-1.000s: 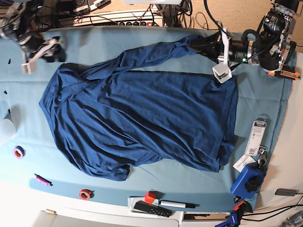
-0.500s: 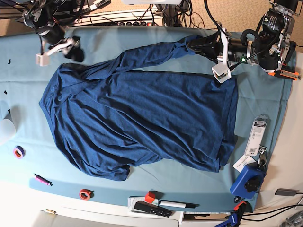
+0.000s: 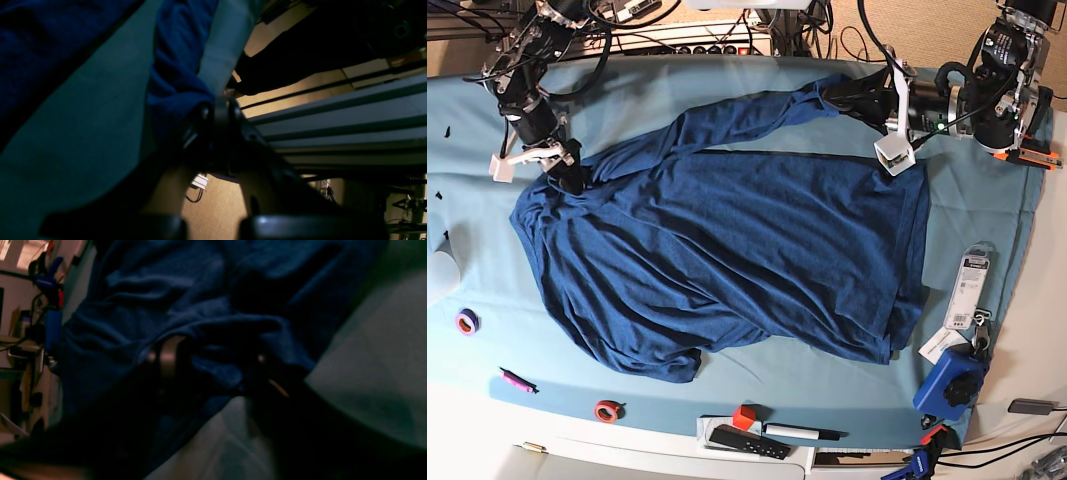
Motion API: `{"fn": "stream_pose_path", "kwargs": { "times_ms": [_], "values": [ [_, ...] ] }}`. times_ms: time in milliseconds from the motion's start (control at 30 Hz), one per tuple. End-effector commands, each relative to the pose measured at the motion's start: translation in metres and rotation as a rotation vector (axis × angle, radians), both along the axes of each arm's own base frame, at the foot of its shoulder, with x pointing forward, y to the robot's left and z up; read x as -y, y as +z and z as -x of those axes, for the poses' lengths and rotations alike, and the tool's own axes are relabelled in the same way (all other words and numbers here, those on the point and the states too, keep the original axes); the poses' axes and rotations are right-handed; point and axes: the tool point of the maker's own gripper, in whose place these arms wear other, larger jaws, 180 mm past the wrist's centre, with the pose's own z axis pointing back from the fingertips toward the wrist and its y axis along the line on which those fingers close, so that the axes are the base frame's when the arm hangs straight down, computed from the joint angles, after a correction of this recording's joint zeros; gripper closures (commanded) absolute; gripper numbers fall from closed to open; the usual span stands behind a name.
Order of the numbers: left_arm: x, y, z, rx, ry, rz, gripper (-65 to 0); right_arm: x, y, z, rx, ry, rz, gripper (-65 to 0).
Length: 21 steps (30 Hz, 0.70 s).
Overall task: Layout the t-shirt on the table in an organized manner, then fold the t-shirt properly
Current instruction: 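Release the shirt with the right gripper and move it to the collar, then grasp the shirt edge with the right gripper and pull it outward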
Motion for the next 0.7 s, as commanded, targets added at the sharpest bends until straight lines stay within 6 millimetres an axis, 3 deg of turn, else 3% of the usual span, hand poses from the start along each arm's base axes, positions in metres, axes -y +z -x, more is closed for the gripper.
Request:
{"fn": "stream_pose_path", "kwargs": {
  "times_ms": [0,100,167,300,467,667],
  "values": [
    [0.001,0.012,-0.005,0.023,0.004,0.036,0.0,-0.011,-0.025,0.022,-0.159,0.08,0.005,-19.1],
    [0.003,0.018,-0.001,-0.001,-0.007,0.072,0.0,-0.009,-0.014,0.02,-0.136,0.129,0.016,-10.9],
    [0.006,0.025,0.009,-0.04,-0.048,0.103,0.0,-0.001,-0.005,0.019,-0.136,0.15,0.057,-10.9],
    [0.002,0.019,0.028,-0.041,-0.162,0.01,0.0,0.019,0.025,0.011,-0.102,0.18,0.177,-10.9],
    [0.014,0.043,0.034,0.059,-0.231,0.022,0.0,0.048,0.067,0.001,-0.069,0.202,0.379,-10.9],
    [0.022,0.061,0.034,0.146,-0.269,0.033,0.0,0.067,0.086,-0.003,-0.062,0.205,0.475,-10.9]
  ]
}}
